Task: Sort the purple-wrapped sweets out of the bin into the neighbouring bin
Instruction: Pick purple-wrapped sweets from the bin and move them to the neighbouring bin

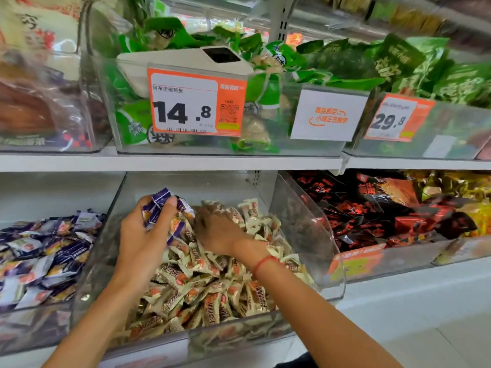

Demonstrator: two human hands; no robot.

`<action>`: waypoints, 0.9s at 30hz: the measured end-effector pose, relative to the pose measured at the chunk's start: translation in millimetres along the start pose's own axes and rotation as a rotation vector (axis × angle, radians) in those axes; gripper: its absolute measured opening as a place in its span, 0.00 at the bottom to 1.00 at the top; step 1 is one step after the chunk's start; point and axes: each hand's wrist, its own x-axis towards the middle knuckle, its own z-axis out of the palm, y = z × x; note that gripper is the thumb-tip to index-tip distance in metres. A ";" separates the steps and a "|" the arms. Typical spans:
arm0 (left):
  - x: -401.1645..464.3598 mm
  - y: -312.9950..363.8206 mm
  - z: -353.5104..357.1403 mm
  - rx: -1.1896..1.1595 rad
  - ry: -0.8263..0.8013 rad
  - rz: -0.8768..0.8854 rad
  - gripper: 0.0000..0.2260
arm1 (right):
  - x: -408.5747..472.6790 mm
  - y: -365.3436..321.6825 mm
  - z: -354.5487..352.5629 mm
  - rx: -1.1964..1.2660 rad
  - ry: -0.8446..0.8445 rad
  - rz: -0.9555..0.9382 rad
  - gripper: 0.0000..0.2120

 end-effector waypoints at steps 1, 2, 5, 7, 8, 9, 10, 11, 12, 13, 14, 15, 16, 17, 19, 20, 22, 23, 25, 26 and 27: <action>-0.5 1.5 -0.6 0.002 0.008 -0.002 0.03 | -6.3 -2.4 -1.2 0.021 -0.011 -0.091 0.22; -1.5 3.2 -1.7 0.005 0.015 -0.007 0.02 | -13.7 -2.0 -2.6 0.012 -0.037 -0.166 0.22; -4.8 5.5 -7.8 0.044 0.035 0.000 0.03 | -42.7 8.2 -15.2 -0.024 -0.068 -0.363 0.21; -6.8 6.2 -14.6 0.061 0.038 -0.013 0.06 | -64.0 19.7 -43.3 0.012 -0.070 -0.418 0.21; -8.4 5.8 -18.1 0.057 0.035 -0.024 0.06 | -71.6 28.6 -59.4 0.020 -0.055 -0.419 0.20; -10.7 5.3 -21.1 0.047 0.034 -0.040 0.06 | -78.0 38.0 -74.8 -0.016 -0.028 -0.411 0.19; -12.5 3.8 -24.2 0.039 0.031 -0.052 0.06 | -82.2 46.0 -85.3 -0.083 -0.006 -0.415 0.19; -14.2 3.1 -26.2 0.032 0.028 -0.057 0.05 | -86.7 49.5 -91.9 -0.147 -0.005 -0.452 0.20; -16.5 3.3 -27.6 0.023 0.025 -0.064 0.05 | -89.2 48.7 -91.6 -0.197 -0.028 -0.509 0.20; -18.2 3.6 -29.1 0.014 0.021 -0.069 0.06 | -90.7 43.6 -86.5 -0.227 -0.067 -0.573 0.22; -19.9 4.1 -29.7 0.002 0.020 -0.075 0.07 | -88.9 36.3 -75.4 -0.253 -0.103 -0.625 0.24; -20.8 4.4 -30.0 -0.011 0.026 -0.084 0.09 | -83.9 27.3 -61.7 -0.280 -0.121 -0.665 0.26; -22.2 5.7 -30.0 -0.018 0.032 -0.099 0.11 | -75.4 19.8 -46.8 -0.306 -0.127 -0.677 0.28; -22.8 5.1 -30.7 -0.017 0.040 -0.112 0.13 | -65.9 12.5 -31.7 -0.333 -0.132 -0.654 0.31; -23.1 5.3 -30.3 -0.016 0.061 -0.127 0.12 | -49.9 4.4 -9.7 -0.399 -0.162 -0.567 0.37; -22.8 5.2 -30.6 -0.025 0.072 -0.134 0.11 | -43.0 6.6 -5.5 -0.434 -0.179 -0.546 0.39; -22.7 6.8 -30.0 -0.046 0.069 -0.143 0.11 | -33.6 19.4 -13.0 -0.502 -0.220 -0.541 0.38; -22.8 6.7 -30.1 -0.050 0.067 -0.150 0.11 | -31.4 28.1 -22.4 -0.536 -0.236 -0.528 0.37; -24.4 6.4 -29.8 -0.062 0.059 -0.167 0.11 | -30.8 46.9 -43.6 -0.612 -0.221 -0.446 0.33; -25.6 7.3 -29.3 -0.067 0.053 -0.173 0.10 | -32.9 55.7 -52.2 -0.637 -0.214 -0.378 0.32; -27.2 7.5 -29.4 -0.067 0.049 -0.173 0.09 | -37.4 63.2 -59.3 -0.638 -0.212 -0.311 0.31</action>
